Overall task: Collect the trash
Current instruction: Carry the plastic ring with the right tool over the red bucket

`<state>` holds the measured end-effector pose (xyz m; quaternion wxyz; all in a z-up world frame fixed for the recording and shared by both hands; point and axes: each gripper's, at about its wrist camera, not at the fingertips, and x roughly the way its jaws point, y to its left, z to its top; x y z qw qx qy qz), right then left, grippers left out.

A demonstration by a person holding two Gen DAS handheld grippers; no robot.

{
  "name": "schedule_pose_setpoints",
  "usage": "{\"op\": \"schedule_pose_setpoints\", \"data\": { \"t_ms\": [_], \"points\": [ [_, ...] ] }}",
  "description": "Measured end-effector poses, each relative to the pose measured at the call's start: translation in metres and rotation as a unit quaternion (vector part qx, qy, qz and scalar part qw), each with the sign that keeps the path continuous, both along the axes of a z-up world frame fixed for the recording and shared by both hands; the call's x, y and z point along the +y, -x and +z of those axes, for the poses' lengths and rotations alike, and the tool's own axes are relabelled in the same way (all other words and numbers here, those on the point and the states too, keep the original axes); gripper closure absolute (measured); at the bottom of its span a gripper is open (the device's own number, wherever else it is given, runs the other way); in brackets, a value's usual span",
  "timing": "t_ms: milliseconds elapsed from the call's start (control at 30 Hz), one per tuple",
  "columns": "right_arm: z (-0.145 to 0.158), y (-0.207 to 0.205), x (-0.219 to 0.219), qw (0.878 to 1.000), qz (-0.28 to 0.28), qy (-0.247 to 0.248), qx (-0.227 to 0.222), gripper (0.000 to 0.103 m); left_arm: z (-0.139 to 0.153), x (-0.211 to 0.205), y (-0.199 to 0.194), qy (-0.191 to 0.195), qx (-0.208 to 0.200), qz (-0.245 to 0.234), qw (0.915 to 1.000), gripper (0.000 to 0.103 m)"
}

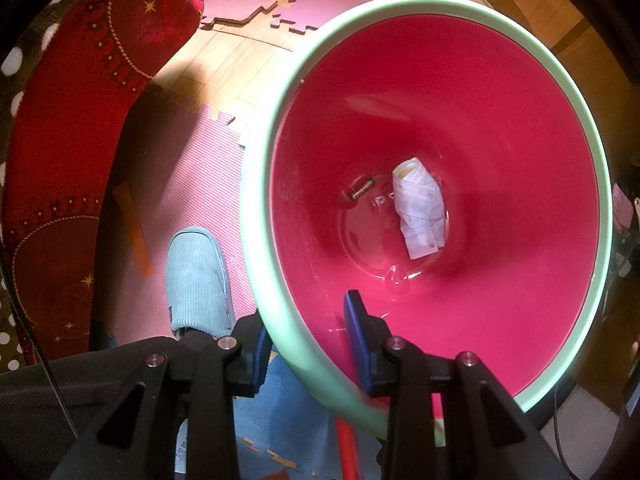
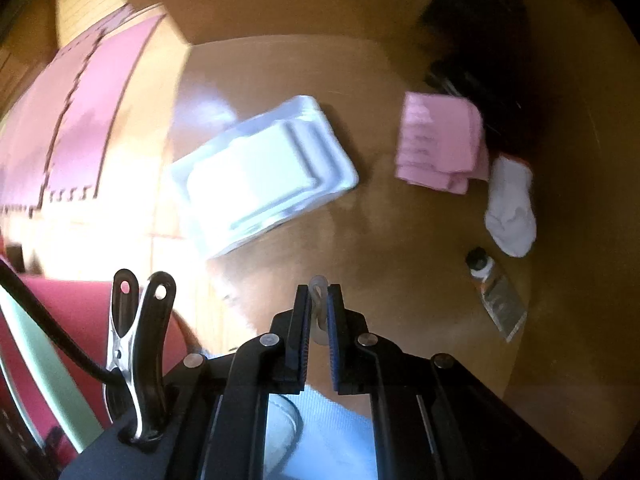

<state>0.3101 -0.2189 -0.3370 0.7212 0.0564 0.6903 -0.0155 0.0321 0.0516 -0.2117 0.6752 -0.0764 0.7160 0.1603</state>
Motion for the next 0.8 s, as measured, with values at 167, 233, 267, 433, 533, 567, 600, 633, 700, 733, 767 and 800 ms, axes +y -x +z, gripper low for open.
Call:
{"op": "schedule_pose_setpoints", "data": {
  "t_ms": [167, 233, 267, 433, 533, 567, 600, 633, 700, 733, 767, 800],
  "points": [
    [0.015, 0.007, 0.026, 0.999, 0.046, -0.001, -0.006, 0.094, 0.000, -0.001, 0.000, 0.001, 0.000, 0.000, 1.0000, 0.069],
    [0.020, 0.008, 0.033, 0.998, 0.060, -0.002, -0.010, 0.094, 0.000, 0.000, 0.000, 0.000, 0.000, 0.000, 1.0000, 0.069],
    [0.022, 0.008, 0.038, 0.998, 0.066, -0.003, -0.011, 0.094, 0.000, -0.001, 0.000, 0.000, 0.000, 0.001, 1.0000, 0.069],
    [0.040, 0.012, 0.062, 0.995, 0.101, -0.003, -0.024, 0.094, 0.000, -0.002, 0.000, -0.001, 0.000, 0.000, 1.0000, 0.069],
    [0.054, 0.017, 0.070, 0.992, 0.124, -0.003, -0.035, 0.094, -0.001, -0.003, 0.000, -0.001, 0.000, 0.000, 1.0000, 0.069],
    [0.059, 0.019, 0.072, 0.990, 0.133, -0.001, -0.039, 0.094, -0.001, -0.003, 0.000, -0.001, 0.000, 0.000, 1.0000, 0.069],
    [0.063, 0.022, 0.072, 0.990, 0.133, 0.010, -0.036, 0.094, -0.001, -0.002, 0.000, -0.001, 0.000, 0.000, 1.0000, 0.069],
    [0.064, 0.022, 0.079, 0.989, 0.141, 0.011, -0.040, 0.094, -0.001, -0.002, 0.000, -0.001, 0.000, 0.000, 1.0000, 0.069],
    [0.072, 0.025, 0.086, 0.986, 0.157, 0.011, -0.047, 0.094, -0.001, -0.003, 0.000, -0.001, 0.000, 0.000, 1.0000, 0.069],
    [0.075, 0.028, 0.089, 0.985, 0.165, 0.009, -0.049, 0.094, -0.001, -0.003, 0.000, -0.001, 0.000, -0.001, 1.0000, 0.069],
    [0.080, 0.030, 0.094, 0.983, 0.174, 0.006, -0.052, 0.094, -0.001, -0.003, 0.000, -0.001, 0.000, -0.001, 1.0000, 0.069],
    [0.081, 0.031, 0.097, 0.982, 0.180, 0.004, -0.054, 0.094, -0.001, -0.003, 0.000, -0.001, 0.000, 0.000, 1.0000, 0.069]
  ]
}}
